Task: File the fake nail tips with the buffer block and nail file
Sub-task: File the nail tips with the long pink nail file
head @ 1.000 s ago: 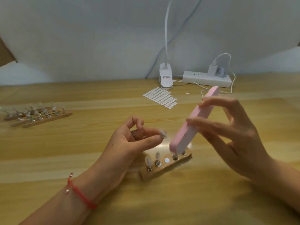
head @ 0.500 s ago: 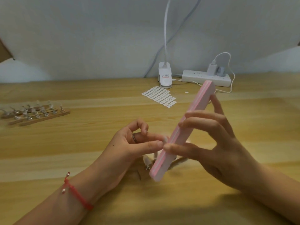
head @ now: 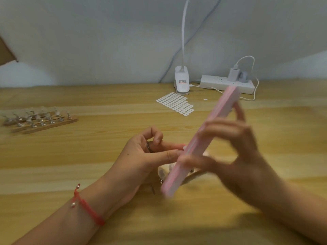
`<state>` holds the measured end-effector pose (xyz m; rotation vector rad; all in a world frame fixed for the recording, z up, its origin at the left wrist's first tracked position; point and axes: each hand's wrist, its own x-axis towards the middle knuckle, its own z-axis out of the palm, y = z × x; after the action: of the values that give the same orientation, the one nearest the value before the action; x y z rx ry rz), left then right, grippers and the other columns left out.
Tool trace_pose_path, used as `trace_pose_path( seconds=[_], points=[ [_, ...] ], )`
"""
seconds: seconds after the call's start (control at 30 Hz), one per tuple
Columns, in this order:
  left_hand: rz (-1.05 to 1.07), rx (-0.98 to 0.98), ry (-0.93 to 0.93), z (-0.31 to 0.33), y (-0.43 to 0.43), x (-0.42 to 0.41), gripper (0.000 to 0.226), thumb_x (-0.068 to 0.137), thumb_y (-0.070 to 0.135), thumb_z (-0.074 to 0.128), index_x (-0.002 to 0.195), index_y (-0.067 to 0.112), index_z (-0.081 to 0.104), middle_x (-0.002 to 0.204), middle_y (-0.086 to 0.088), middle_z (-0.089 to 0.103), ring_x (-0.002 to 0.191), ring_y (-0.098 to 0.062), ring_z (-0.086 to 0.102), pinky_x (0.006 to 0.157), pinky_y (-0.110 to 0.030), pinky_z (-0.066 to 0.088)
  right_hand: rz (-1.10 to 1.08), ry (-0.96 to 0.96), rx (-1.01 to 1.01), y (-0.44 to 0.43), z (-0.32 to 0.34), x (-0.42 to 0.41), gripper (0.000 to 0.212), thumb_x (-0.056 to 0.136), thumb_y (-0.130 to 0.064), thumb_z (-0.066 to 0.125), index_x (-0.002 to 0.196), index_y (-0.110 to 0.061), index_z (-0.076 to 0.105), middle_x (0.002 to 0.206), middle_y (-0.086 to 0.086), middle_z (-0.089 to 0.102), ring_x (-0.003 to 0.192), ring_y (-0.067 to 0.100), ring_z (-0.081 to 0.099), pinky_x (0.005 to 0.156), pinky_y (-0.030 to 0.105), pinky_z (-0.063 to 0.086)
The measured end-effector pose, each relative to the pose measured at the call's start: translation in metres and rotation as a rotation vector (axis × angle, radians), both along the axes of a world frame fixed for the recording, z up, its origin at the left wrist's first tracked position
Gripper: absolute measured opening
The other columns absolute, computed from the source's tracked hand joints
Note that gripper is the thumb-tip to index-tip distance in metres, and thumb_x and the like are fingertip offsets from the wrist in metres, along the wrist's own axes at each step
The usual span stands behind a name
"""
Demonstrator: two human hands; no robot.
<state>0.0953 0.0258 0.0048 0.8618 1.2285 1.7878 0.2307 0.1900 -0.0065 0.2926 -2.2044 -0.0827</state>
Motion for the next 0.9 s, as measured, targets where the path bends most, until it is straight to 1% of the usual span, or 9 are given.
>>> trace_pose_path(
  seconds=[0.07,0.13,0.2,0.33,0.43,0.5,0.57,0.7,0.9],
  points=[
    [-0.011,0.015,-0.015,0.0,0.001,0.002,0.046,0.062,0.005,0.077,0.075,0.015,0.034,0.079,-0.011,0.075,0.062,-0.015,0.07,0.051,-0.018,0.051,0.062,-0.007,0.052,-0.006,-0.005,-0.003,0.056,0.084,-0.017,0.081,0.131,-0.034,0.054,0.122,0.001,0.047,0.122,0.019,0.049,0.115,0.067,0.02],
    [0.031,0.011,0.011,0.002,0.001,0.001,0.047,0.059,0.007,0.08,0.072,0.016,0.036,0.081,-0.012,0.075,0.069,-0.016,0.072,0.059,-0.018,0.052,0.018,0.04,-0.021,0.009,0.008,-0.001,0.065,0.076,-0.015,0.084,0.13,-0.036,0.053,0.121,0.003,0.048,0.12,0.021,0.049,0.117,0.064,0.019],
    [0.055,0.002,0.039,0.003,0.001,0.001,0.049,0.058,0.007,0.082,0.072,0.017,0.037,0.082,-0.012,0.075,0.072,-0.016,0.072,0.061,-0.018,0.052,-0.033,0.067,-0.034,0.015,0.013,-0.001,0.061,0.077,-0.011,0.083,0.128,-0.035,0.059,0.121,0.006,0.047,0.121,0.023,0.047,0.114,0.067,0.02],
    [0.03,-0.002,0.015,0.002,0.001,0.003,0.041,0.06,0.006,0.08,0.065,0.023,0.043,0.079,-0.007,0.075,0.067,-0.014,0.07,0.053,-0.021,0.049,0.091,0.005,0.056,-0.006,-0.005,-0.006,0.053,0.087,-0.021,0.078,0.131,-0.036,0.052,0.122,0.001,0.048,0.122,0.018,0.048,0.118,0.062,0.016],
    [0.066,0.03,0.045,0.002,0.0,-0.002,0.038,0.058,0.011,0.081,0.057,0.03,0.048,0.085,-0.01,0.075,0.081,-0.017,0.072,0.07,-0.022,0.053,-0.106,0.056,-0.088,0.026,0.018,0.0,0.045,0.09,-0.013,0.069,0.13,-0.034,0.062,0.12,0.01,0.048,0.117,0.029,0.045,0.115,0.061,0.024],
    [0.068,0.034,0.049,0.002,0.0,-0.002,0.043,0.058,0.007,0.085,0.059,0.029,0.048,0.087,-0.011,0.075,0.083,-0.018,0.072,0.073,-0.018,0.052,-0.249,0.088,-0.174,0.043,0.027,0.009,0.039,0.089,-0.001,0.066,0.122,-0.023,0.064,0.12,0.023,0.052,0.114,0.035,0.042,0.108,0.053,0.033],
    [0.073,0.027,0.027,0.0,0.0,-0.001,0.04,0.059,0.01,0.082,0.063,0.025,0.045,0.088,-0.011,0.075,0.084,-0.018,0.072,0.071,-0.016,0.051,-0.268,0.094,-0.208,0.043,0.024,0.014,0.04,0.088,0.002,0.066,0.119,-0.021,0.064,0.118,0.029,0.052,0.114,0.037,0.041,0.108,0.042,0.032],
    [0.083,0.021,-0.015,-0.003,0.001,-0.002,0.04,0.061,0.007,0.076,0.073,0.017,0.04,0.085,-0.01,0.075,0.08,-0.017,0.072,0.069,-0.018,0.053,-0.093,0.03,-0.093,0.024,0.016,0.009,0.042,0.089,-0.005,0.065,0.121,-0.031,0.06,0.123,0.009,0.044,0.124,0.024,0.04,0.112,0.066,0.024],
    [-0.015,-0.029,-0.013,-0.004,0.0,-0.005,0.05,0.059,0.007,0.083,0.078,0.017,0.038,0.076,-0.004,0.074,0.072,-0.013,0.071,0.064,-0.016,0.052,-0.045,-0.081,0.069,0.015,0.005,0.006,0.043,0.095,-0.009,0.059,0.126,-0.038,0.057,0.127,0.008,0.046,0.127,0.026,0.041,0.113,0.068,0.019]
  ],
)
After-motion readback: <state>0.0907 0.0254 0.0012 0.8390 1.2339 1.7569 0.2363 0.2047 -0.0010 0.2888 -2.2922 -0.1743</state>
